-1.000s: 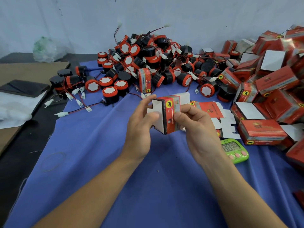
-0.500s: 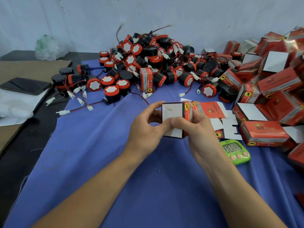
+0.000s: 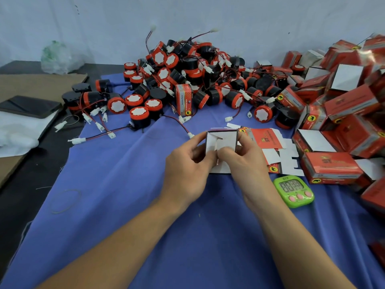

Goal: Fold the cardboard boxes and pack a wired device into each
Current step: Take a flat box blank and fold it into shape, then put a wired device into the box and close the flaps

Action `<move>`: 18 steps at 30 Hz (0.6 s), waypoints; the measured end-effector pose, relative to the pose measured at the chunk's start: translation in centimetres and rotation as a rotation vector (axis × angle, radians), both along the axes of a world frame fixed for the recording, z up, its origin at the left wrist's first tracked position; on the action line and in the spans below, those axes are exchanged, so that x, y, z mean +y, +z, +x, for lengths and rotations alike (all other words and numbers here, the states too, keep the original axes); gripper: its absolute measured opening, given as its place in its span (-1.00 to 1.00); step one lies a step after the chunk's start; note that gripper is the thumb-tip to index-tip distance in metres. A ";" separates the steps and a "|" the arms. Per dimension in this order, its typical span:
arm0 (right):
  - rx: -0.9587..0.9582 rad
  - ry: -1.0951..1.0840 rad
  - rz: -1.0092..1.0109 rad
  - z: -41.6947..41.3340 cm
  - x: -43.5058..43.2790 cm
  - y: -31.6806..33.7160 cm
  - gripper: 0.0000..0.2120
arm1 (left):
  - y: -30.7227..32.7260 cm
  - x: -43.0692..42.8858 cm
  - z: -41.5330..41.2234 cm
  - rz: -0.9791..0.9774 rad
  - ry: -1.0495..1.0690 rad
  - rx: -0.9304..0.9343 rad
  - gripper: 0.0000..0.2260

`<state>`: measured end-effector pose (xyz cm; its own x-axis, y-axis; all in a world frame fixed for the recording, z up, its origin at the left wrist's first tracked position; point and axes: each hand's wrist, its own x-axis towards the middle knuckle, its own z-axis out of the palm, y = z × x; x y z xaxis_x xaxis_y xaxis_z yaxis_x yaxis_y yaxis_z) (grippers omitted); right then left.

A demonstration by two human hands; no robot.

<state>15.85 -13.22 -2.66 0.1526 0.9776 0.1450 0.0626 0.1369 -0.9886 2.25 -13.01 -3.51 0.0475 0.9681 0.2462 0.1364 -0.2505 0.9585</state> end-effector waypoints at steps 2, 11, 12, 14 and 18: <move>-0.039 0.051 -0.037 0.2 0.2 -0.2 -0.62 | 0.0 0.0 -0.1 0.007 0.008 -0.019 -0.69; -0.129 0.169 -0.006 0.3 -0.3 -0.1 -0.64 | 0.3 0.0 -0.9 0.080 -0.009 0.068 -0.67; -0.071 0.198 0.003 0.4 -0.3 0.0 -0.63 | 0.3 0.0 -0.9 0.089 -0.007 0.082 -0.68; 0.111 0.267 -0.001 0.9 -0.3 0.5 -0.62 | 0.3 -0.1 -0.8 0.100 0.011 0.097 -0.71; 0.256 0.333 -0.037 1.6 -0.7 1.7 -0.74 | 0.2 -0.2 -0.5 0.081 0.041 0.097 -0.65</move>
